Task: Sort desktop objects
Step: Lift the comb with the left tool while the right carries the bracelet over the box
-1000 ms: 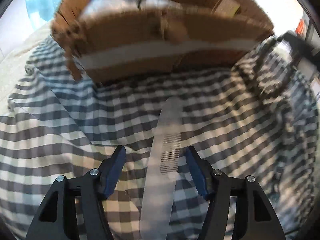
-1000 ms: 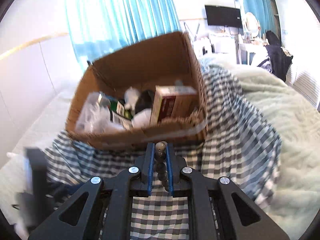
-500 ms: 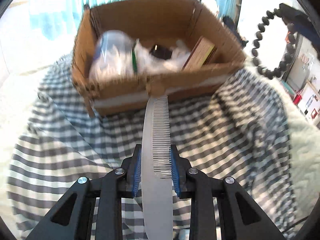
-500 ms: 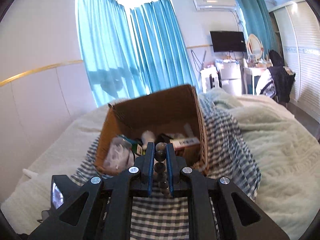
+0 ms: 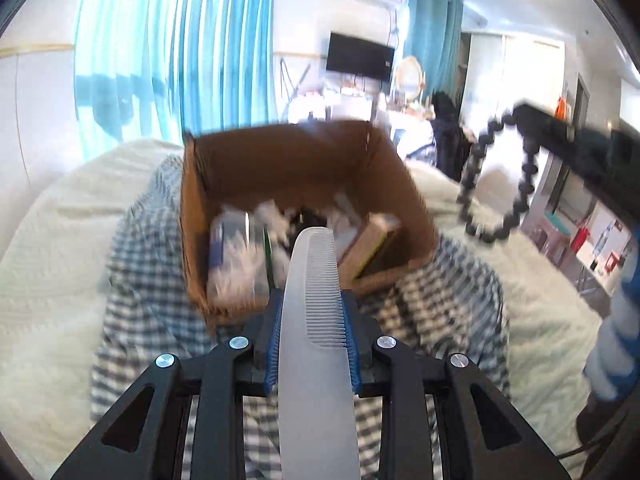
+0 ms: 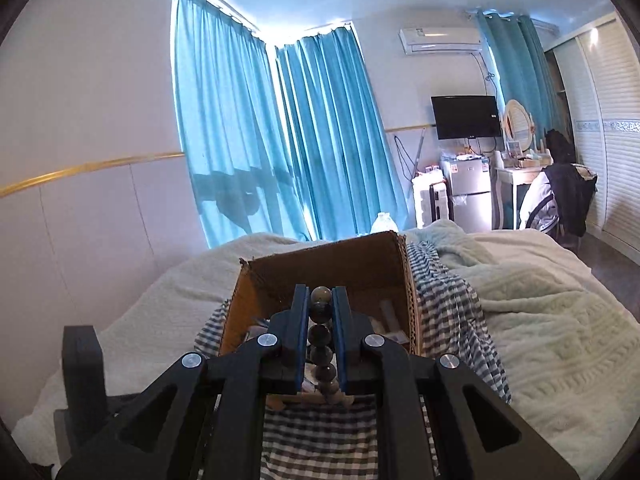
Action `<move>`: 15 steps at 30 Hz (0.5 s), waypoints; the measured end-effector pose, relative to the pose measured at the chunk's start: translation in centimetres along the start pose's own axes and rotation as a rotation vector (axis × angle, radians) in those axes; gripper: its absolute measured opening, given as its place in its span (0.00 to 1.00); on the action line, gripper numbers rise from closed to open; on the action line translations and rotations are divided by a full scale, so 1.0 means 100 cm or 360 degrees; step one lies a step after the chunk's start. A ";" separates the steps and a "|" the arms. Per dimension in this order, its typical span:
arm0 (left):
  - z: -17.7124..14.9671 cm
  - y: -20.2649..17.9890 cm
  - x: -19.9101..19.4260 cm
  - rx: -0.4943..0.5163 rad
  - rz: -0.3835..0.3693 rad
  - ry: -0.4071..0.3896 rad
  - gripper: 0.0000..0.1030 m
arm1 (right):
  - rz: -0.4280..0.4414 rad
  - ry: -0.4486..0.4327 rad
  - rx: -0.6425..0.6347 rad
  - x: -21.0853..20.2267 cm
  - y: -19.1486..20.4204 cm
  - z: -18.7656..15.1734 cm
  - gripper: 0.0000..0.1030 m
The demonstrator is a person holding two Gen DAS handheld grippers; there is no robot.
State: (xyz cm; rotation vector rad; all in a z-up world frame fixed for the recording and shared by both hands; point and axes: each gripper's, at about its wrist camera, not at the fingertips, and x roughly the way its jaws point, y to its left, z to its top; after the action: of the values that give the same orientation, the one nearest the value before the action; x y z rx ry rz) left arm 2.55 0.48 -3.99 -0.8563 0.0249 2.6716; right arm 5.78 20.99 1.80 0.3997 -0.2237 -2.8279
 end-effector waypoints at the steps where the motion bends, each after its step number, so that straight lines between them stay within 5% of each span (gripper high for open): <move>1: 0.006 0.002 -0.002 -0.0003 -0.0002 -0.0023 0.25 | 0.0004 -0.0006 0.0001 0.000 0.000 0.002 0.10; 15: 0.092 0.009 0.000 0.0051 0.0006 -0.0284 0.25 | 0.0049 -0.0081 -0.0043 0.030 0.006 0.039 0.10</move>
State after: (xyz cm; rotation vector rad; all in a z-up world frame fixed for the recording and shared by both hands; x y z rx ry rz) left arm -2.91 0.74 3.48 -0.6062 0.0269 2.7327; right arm 2.06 20.03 4.85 0.3161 -0.1999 -2.8096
